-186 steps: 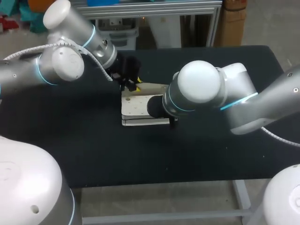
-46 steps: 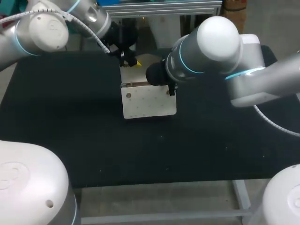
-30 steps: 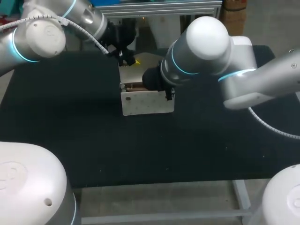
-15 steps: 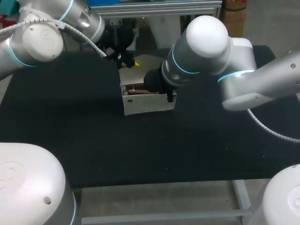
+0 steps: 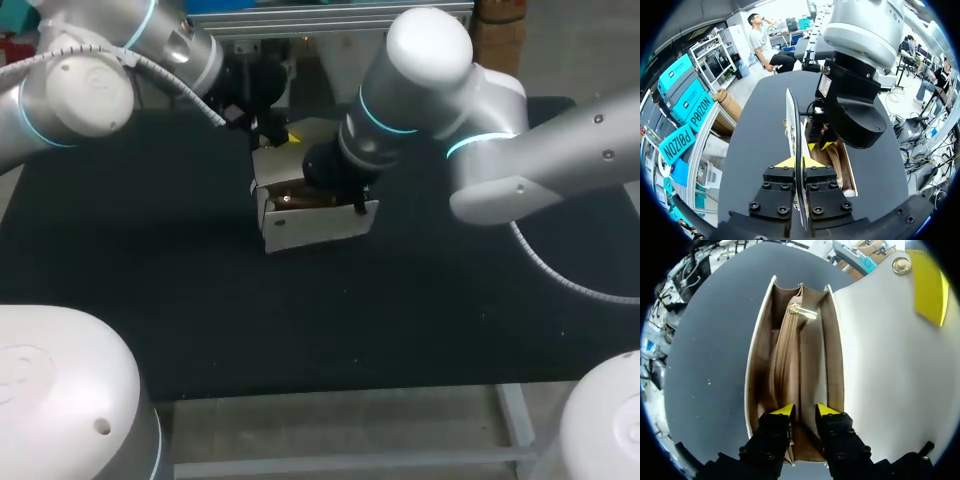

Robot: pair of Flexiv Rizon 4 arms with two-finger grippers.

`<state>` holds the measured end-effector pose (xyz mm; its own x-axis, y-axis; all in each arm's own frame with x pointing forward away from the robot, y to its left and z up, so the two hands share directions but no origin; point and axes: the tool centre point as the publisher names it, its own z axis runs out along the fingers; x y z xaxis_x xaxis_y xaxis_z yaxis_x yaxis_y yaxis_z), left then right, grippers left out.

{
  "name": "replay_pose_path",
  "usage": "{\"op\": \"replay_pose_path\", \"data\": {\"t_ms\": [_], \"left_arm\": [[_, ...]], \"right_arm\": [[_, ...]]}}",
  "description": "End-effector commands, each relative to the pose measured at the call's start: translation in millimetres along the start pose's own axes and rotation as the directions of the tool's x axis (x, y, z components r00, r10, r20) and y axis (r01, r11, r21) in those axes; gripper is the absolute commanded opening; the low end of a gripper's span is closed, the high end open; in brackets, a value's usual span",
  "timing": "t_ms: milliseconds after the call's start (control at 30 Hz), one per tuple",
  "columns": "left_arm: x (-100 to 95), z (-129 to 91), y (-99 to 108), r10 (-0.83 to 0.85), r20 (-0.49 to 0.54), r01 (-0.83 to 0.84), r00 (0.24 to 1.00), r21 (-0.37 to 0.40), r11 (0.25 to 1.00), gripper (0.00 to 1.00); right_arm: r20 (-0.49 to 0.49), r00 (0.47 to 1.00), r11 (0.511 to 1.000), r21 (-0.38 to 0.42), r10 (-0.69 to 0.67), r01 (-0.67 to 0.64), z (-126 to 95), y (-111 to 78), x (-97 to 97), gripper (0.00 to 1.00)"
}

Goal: Pick up the bag, open it, inspect its contents, close it, and place it on the opposite side

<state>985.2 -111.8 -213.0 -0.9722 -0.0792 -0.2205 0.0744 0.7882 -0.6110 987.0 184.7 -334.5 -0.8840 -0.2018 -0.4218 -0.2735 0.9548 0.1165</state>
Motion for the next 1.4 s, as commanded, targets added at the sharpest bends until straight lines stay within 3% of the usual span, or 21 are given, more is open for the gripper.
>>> {"op": "replay_pose_path", "data": {"t_ms": [33, 67, 100, 133, 200, 1400], "left_arm": [[3.8, -3.5, -1.5, 0.006, 0.008, -0.006, 1.0, 0.006, 1.0, 0.0], [4.0, -3.3, -1.6, 0.008, 0.007, -0.008, 1.0, 0.007, 1.0, 0.0], [4.3, -3.1, -1.6, 0.009, 0.007, -0.009, 1.0, 0.007, 1.0, 0.0], [4.5, -2.8, -1.7, 0.011, 0.007, -0.011, 1.0, 0.007, 1.0, 0.0], [4.8, -2.4, -2.1, 0.015, 0.006, -0.015, 1.0, 0.008, 1.0, 0.0], [4.2, -0.2, -5.3, 0.061, 0.005, -0.061, 0.998, 0.01, 0.998, 0.0]], "right_arm": [[-0.048, 0.999, 1.0, 0.007, 0.0, 0.0, 3.1, 0.4, -1.2, 0.48], [-0.054, 0.999, 1.0, 0.008, 0.0, 0.001, 3.8, 0.2, -0.6, 0.56], [-0.056, 0.998, 1.0, 0.009, -0.001, 0.001, 4.4, 0.3, 0.0, 0.76], [-0.062, 0.998, 1.0, 0.008, -0.002, 0.003, 4.7, 0.4, 0.6, 0.88], [-0.069, 0.998, 1.0, 0.008, -0.003, 0.004, 5.9, 0.5, 2.1, 1.0], [-0.07, 0.998, 1.0, 0.01, 0.004, -0.004, 5.1, -0.9, 3.3, 1.0]]}}
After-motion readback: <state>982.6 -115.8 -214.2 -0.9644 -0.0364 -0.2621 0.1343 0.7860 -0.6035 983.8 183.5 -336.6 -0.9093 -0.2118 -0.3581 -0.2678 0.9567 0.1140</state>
